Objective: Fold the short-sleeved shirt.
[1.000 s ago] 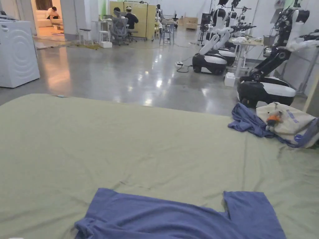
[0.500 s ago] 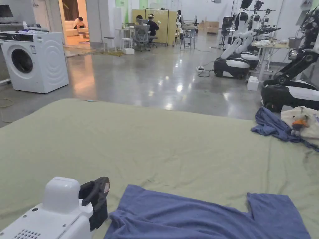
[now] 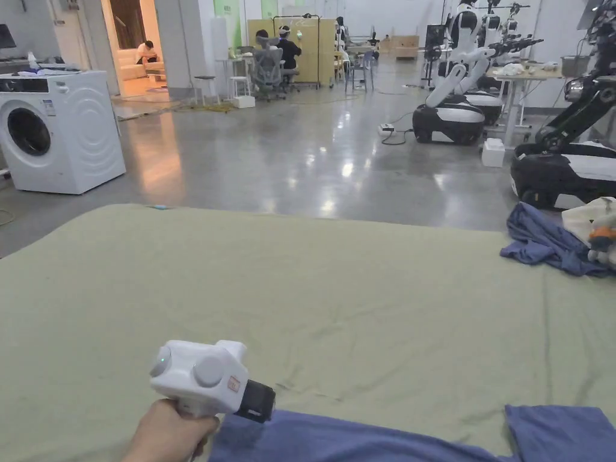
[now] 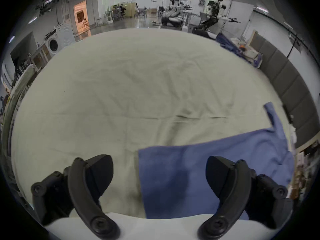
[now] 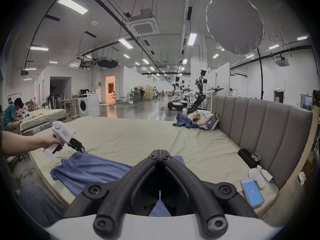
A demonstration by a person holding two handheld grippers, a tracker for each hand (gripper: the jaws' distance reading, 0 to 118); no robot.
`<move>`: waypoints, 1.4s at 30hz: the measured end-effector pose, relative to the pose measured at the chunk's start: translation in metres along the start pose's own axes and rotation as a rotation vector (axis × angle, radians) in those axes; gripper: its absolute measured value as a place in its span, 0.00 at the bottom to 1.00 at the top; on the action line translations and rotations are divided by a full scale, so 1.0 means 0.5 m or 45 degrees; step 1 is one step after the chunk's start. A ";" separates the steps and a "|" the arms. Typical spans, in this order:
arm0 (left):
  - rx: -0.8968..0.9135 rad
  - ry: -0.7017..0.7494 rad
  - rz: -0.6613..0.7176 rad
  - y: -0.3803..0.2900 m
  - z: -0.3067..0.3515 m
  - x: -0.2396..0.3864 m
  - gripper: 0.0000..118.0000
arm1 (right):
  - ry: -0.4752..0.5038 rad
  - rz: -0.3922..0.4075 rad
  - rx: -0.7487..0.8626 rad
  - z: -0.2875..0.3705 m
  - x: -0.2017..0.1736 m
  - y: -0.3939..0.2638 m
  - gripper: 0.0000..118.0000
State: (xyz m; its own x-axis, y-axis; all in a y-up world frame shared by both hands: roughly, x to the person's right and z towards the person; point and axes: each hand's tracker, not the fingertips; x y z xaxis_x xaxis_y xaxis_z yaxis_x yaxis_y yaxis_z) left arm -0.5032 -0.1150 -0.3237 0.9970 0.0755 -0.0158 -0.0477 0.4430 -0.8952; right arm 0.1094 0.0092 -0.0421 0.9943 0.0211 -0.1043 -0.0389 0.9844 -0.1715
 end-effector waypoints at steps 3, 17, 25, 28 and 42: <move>0.071 0.103 -0.101 0.026 -0.063 -0.037 0.55 | 0.002 0.005 -0.037 -0.014 0.000 0.003 0.01; 0.349 -0.042 -0.148 -0.042 0.211 0.037 0.03 | 0.023 0.051 -1.009 -0.611 0.184 -0.135 0.99; 0.324 0.012 -0.160 -0.031 0.156 0.021 0.03 | 0.053 0.038 -0.948 -0.660 0.185 -0.167 0.02; 0.320 -0.056 -0.123 -0.017 0.148 0.014 0.03 | 0.135 -0.073 -0.829 -0.615 0.205 -0.127 0.02; 0.494 -0.198 -0.101 -0.310 0.302 -0.069 0.03 | 0.300 -0.188 -0.438 -0.014 0.191 -0.121 0.02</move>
State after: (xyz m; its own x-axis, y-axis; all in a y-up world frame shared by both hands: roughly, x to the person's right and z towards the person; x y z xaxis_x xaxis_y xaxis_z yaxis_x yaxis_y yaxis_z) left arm -0.5395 -0.0513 -0.1170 0.9789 0.1484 0.1406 -0.0201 0.7542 -0.6563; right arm 0.2061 -0.0498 -0.0486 0.9436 -0.1949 -0.2676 0.0317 0.8577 -0.5131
